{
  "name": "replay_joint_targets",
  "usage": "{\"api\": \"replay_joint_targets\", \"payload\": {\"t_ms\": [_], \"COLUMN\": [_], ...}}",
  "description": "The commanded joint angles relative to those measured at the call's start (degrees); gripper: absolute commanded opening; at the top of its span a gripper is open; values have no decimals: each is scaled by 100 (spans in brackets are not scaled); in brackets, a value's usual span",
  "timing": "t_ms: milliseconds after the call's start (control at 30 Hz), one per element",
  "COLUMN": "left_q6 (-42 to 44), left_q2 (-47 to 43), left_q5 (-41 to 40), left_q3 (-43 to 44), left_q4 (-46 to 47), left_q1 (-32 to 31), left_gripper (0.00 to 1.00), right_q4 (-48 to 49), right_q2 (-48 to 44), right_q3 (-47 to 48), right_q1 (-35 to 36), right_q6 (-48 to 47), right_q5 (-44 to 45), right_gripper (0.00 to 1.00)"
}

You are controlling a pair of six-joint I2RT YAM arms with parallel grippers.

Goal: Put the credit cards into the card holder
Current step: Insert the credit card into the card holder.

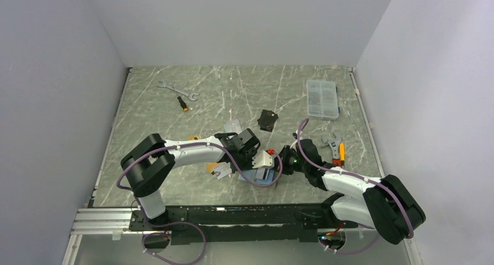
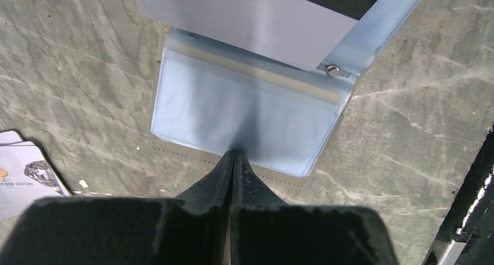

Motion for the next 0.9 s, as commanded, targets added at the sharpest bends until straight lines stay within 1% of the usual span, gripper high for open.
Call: {"api": "replay_joint_targets", "payload": {"t_ms": [0, 233, 400, 467, 667, 867], "left_q6": [-18, -81, -118, -133, -138, -147], "left_q2": [58, 73, 76, 67, 75, 58], "left_q5": [99, 95, 93, 95, 81, 87], "left_q3": [-203, -202, -211, -217, -209, -226], "left_q4": [-165, -187, -196, -197, -210, -231], "left_q1": [-90, -107, -117, -120, -125, -128], "left_gripper": [3, 0, 0, 0, 0, 0], "right_q4": [575, 526, 530, 625, 1137, 1199], "right_q2": [-50, -656, -1051, -1030, -479, -477], "right_q3": [-196, -445, -586, -611, -645, -678], "right_q1": [-35, -98, -120, -121, -124, -114], "right_q6": [256, 341, 426, 442, 526, 533], "right_q5": [82, 203, 324, 332, 210, 233], "right_gripper": [0, 0, 0, 0, 0, 0]}}
